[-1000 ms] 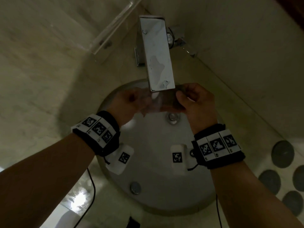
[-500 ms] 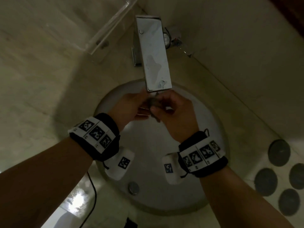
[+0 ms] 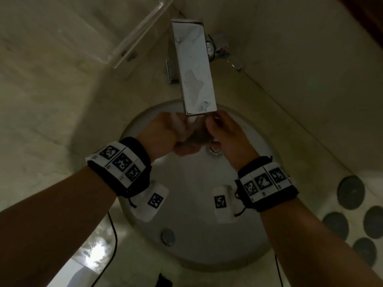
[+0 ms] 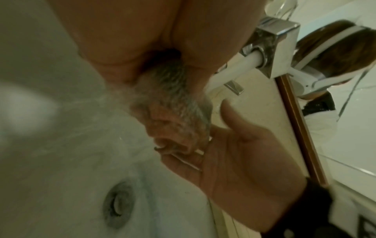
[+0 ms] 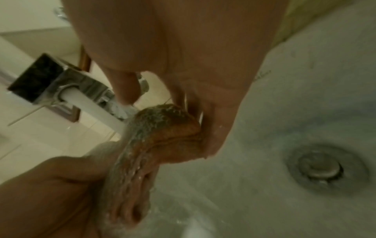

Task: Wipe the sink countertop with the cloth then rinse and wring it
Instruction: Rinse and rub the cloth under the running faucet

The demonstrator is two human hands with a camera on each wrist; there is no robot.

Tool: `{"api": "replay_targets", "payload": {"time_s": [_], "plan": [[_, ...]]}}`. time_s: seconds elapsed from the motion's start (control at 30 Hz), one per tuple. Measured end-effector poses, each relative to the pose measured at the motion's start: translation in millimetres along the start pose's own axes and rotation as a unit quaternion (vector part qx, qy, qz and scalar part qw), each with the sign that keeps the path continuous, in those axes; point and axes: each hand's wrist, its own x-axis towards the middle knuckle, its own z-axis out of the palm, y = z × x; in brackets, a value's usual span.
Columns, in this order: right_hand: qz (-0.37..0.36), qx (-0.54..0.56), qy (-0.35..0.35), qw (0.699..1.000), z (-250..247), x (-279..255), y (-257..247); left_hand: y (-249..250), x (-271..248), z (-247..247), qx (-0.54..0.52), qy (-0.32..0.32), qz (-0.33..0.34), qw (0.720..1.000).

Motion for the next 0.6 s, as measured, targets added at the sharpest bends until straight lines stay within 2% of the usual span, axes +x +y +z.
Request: {"api": "replay_targets", "payload": {"time_s": [0.03,0.1,0.2,0.3,0.43,0.6], "plan": [[-0.003,0.017,-0.007,1.000,1,-1,-1,1,-1,-1,-0.020,0.004,0.004,1.000],[-0.036,0.021,0.028,0.999,1,-3,-2,2,-3,-2,-0.070,-0.007,0.009,0.997],[-0.074,-0.036,0.108,0.991,-1,-5,1,-5,1,-6,0.002,0.027,0.015,1.000],[-0.079,-0.054,0.151,0.984,-2,-5,6,-13,8,-8,0.052,0.072,0.021,0.996],[-0.081,-0.058,0.161,0.982,-3,-7,7,-21,12,-11,0.063,0.165,0.022,0.984],[-0.065,-0.068,0.161,0.983,-6,-8,6,-24,13,-13,0.112,0.196,0.014,0.974]]}}
